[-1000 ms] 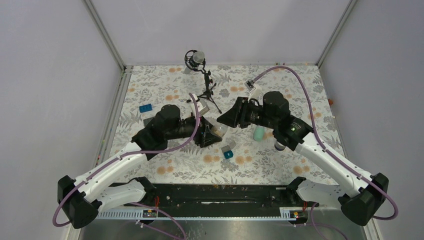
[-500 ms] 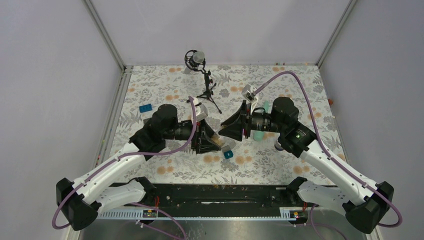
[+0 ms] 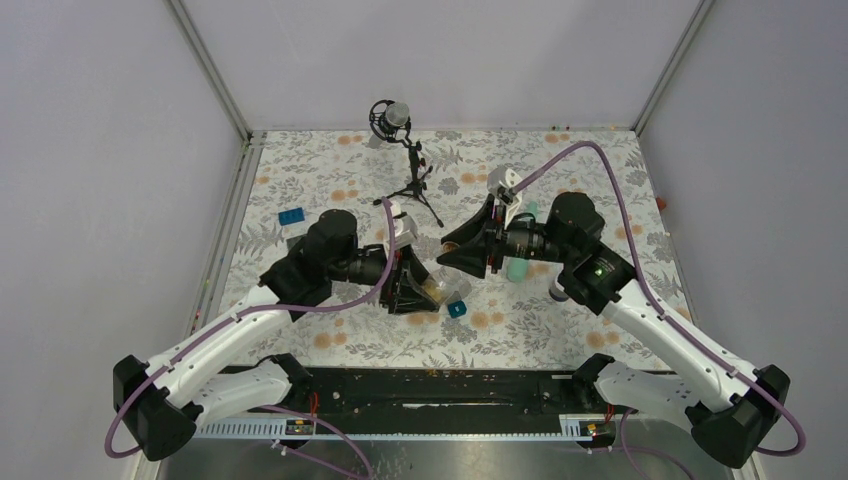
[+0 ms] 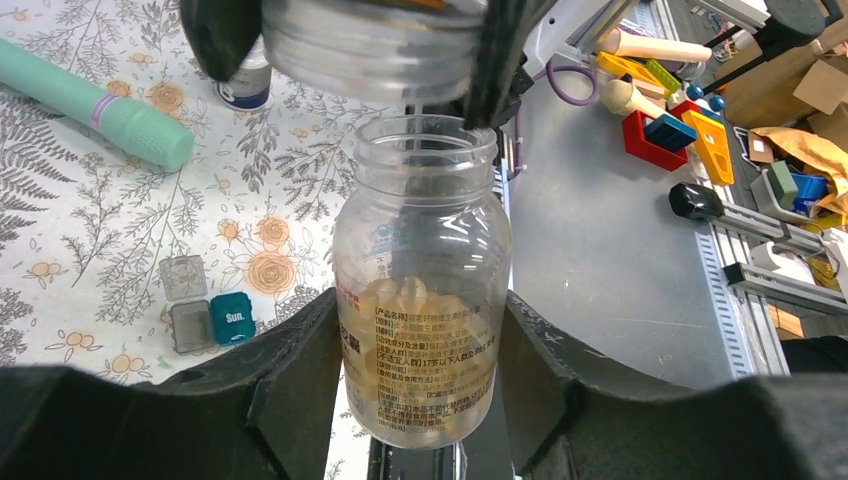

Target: Sort the pills into containers

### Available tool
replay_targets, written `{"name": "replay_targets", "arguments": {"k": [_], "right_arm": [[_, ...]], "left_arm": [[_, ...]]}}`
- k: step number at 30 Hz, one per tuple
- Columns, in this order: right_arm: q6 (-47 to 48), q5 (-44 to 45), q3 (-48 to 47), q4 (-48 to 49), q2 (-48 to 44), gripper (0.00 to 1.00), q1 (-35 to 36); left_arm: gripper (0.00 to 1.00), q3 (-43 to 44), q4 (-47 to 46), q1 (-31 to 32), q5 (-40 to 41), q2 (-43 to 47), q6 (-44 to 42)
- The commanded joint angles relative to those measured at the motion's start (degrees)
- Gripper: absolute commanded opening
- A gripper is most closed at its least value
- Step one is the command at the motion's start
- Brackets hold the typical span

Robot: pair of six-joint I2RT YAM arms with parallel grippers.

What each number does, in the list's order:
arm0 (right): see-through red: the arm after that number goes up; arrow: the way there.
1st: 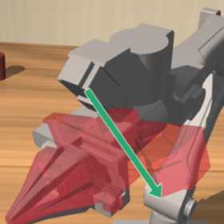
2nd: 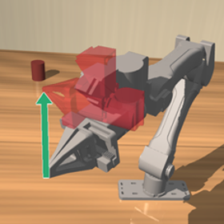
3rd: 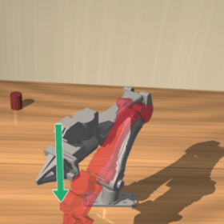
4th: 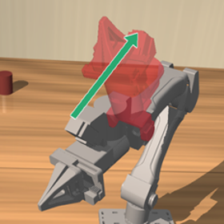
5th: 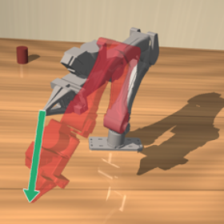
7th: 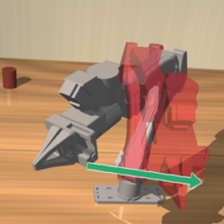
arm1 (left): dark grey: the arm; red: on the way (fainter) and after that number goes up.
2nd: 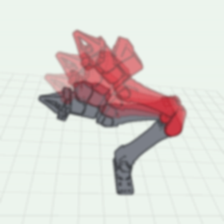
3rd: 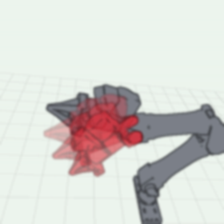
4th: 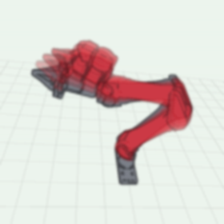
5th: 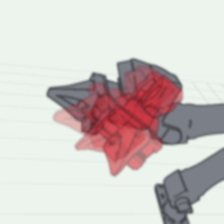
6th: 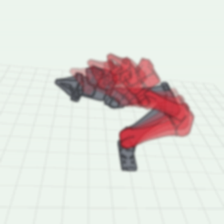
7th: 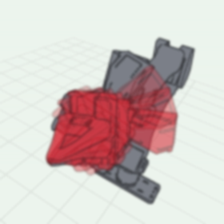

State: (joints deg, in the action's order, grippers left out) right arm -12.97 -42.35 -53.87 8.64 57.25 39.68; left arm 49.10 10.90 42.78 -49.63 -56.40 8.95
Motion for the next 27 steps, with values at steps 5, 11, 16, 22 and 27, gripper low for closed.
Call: {"name": "replay_targets", "arguments": {"k": [5,11,16,22,27], "right_arm": [[-2.9,20.9,-1.6,-15.0,-3.1,0.19,-3.9],[-8.2,39.0,5.3,-24.7,-5.7,0.19,-4.5],[-13.1,45.8,13.6,-24.1,-2.6,0.19,-4.4],[-13.5,50.7,19.4,-21.5,3.6,0.23,-3.6],[-12.8,55.4,21.0,-18.2,9.0,0.24,-2.0]], "left_arm": [[0.0,-0.1,4.1,0.2,14.5,0.8,-4.3],[0.0,-4.5,2.1,3.5,24.1,1.6,-7.9],[0.0,-7.5,-0.2,5.7,30.2,-1.1,-8.5],[0.0,-11.3,-5.2,5.9,31.1,-4.0,-8.2],[0.0,-12.4,-8.3,5.9,31.9,-7.2,-7.8]]}}
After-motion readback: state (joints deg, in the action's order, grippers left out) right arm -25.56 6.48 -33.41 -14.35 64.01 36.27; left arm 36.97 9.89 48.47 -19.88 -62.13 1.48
